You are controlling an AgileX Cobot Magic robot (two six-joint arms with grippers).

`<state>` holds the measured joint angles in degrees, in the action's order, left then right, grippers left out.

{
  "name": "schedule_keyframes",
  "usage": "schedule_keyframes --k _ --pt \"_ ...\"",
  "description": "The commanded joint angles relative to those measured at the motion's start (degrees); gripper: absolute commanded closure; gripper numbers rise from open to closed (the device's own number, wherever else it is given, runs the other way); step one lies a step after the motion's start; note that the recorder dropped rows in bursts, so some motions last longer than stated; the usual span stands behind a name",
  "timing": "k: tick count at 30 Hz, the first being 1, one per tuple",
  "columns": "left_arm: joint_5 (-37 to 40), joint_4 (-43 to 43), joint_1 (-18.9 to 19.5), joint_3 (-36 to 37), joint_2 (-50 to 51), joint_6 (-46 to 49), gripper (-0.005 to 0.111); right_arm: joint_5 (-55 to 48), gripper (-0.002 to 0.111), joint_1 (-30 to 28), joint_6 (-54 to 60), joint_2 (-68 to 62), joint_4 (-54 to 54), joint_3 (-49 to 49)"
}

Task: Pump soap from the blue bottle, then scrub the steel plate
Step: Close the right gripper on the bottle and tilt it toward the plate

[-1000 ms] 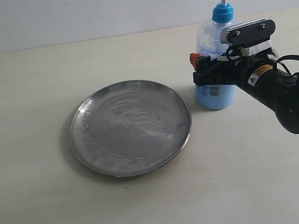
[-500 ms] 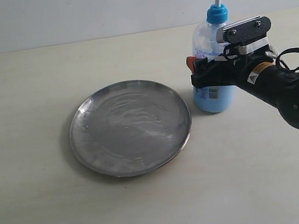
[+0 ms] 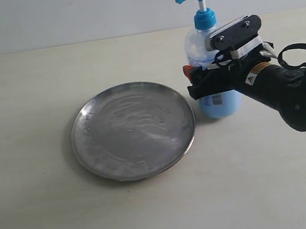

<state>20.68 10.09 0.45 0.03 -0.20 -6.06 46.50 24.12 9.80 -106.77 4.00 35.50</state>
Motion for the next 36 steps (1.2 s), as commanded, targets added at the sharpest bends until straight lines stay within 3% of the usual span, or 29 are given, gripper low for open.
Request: schedule_keyframes --k 1,6,36 --pt "-0.35 -0.44 0.21 -0.03 0.20 -0.11 0.032 5.89 0.108 4.07 8.34 1.66 7.67 0.30" --pt "-0.35 -0.44 0.21 -0.03 0.20 -0.11 0.032 6.73 0.108 6.09 9.77 1.66 12.08 0.43" --pt "-0.35 -0.44 0.21 -0.03 0.20 -0.11 0.032 4.59 0.108 6.51 11.25 1.66 10.48 0.43"
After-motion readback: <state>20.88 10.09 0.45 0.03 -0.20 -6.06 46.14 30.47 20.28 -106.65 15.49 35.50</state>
